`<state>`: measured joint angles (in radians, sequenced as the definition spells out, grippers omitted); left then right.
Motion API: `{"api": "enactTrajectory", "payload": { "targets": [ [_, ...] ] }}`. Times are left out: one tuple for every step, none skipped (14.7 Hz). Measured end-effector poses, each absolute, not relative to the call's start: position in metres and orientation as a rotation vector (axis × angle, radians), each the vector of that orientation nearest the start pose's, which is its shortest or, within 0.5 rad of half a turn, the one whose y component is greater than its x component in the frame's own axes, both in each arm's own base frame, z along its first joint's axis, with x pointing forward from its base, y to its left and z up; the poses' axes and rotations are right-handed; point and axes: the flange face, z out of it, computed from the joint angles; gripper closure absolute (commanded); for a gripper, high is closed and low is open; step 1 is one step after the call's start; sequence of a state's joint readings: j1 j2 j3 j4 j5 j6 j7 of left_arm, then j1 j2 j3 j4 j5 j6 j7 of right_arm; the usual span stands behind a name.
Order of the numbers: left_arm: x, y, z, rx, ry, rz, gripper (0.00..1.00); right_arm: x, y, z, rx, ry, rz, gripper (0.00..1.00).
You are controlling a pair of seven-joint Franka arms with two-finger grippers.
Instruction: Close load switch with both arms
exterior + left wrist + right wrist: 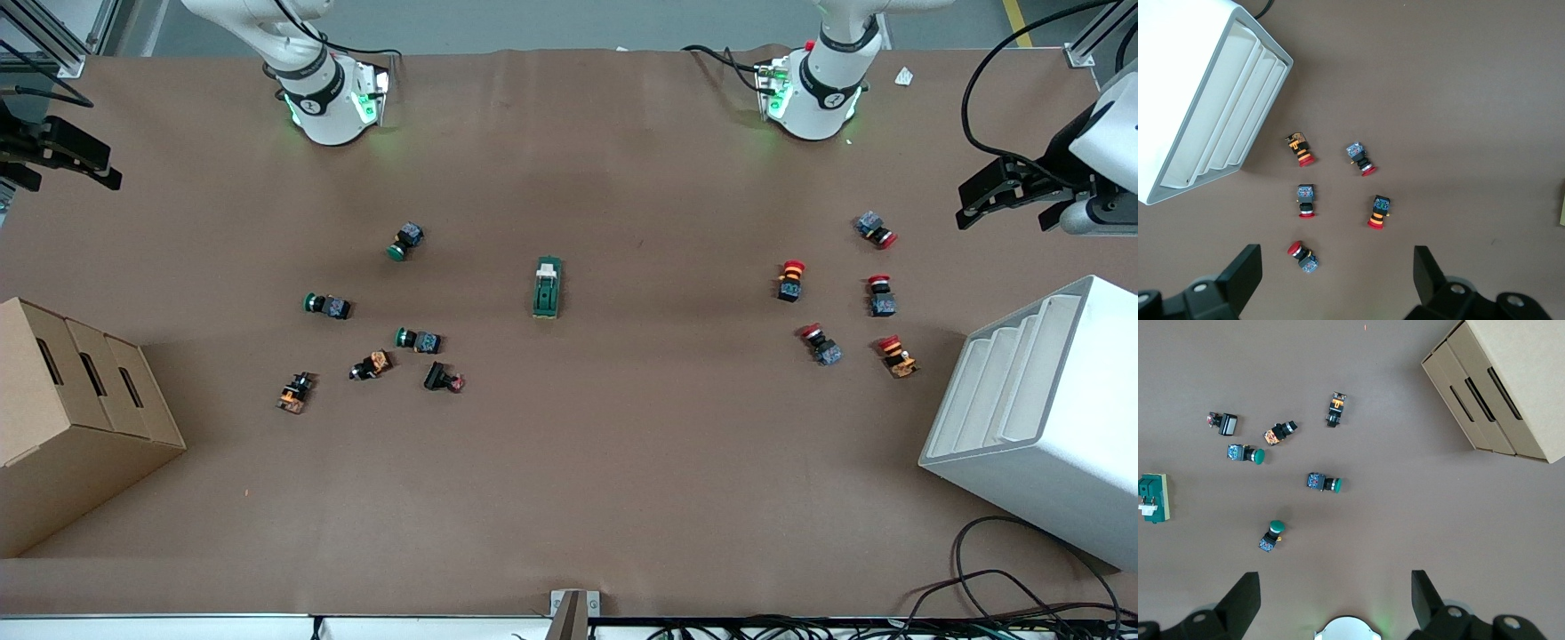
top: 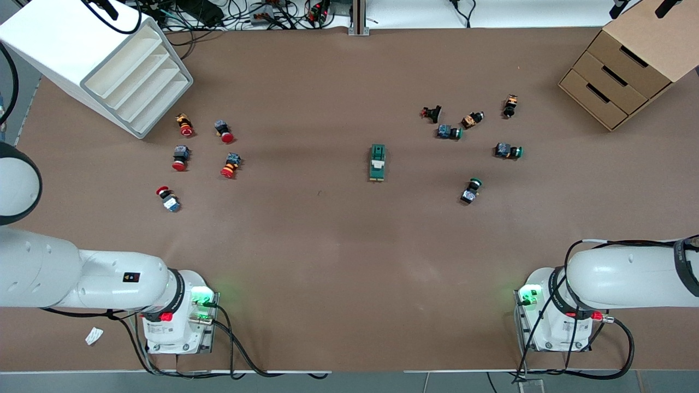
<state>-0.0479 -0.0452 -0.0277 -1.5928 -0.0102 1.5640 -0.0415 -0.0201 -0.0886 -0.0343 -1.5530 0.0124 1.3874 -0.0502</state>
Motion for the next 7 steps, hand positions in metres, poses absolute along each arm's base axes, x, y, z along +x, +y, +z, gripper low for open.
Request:
{"api": "enactTrajectory", "payload": {
  "targets": [
    [0.5383,-0.0422,0.6387,-3.151,0.054,-0.027,0.00,0.5061,-0.0270,0.6644,-3.120,0.003,0.119,0.00],
    [0.5383,-0.0422,0.6395,-3.151,0.054,-0.029,0.00,0.5061,-0.0270,0.6644,-3.120,0.003,0.119,0.00],
    [0.5383,-0.0422,0.6404,-3.151,0.054,-0.032,0.00,0.5061,-0.0270,0.6644,-3.120,0.003,0.119,0.00],
    [0.5383,-0.0422,0.6412,-3.151,0.054,-0.035,0.00,0.5061,-0.0270,0.6644,-3.120,0.003,0.119,0.00],
    [0.5383,-0.0422,0.6418,-3.151,0.054,-0.037,0.00,0.5061,-0.0270,0.6644,-3.120,0.003,0.119,0.00],
    [0.5383,-0.0422,0.6420,-3.151,0.054,-0.038,0.00,0.5062,-0.0270,0.6644,-3.120,0.003,0.118,0.00],
    [0.5383,-0.0422,0.6421,-3.151,0.054,-0.038,0.00,0.5064,-0.0270,0.6646,-3.120,0.003,0.116,0.00]
  ]
}}
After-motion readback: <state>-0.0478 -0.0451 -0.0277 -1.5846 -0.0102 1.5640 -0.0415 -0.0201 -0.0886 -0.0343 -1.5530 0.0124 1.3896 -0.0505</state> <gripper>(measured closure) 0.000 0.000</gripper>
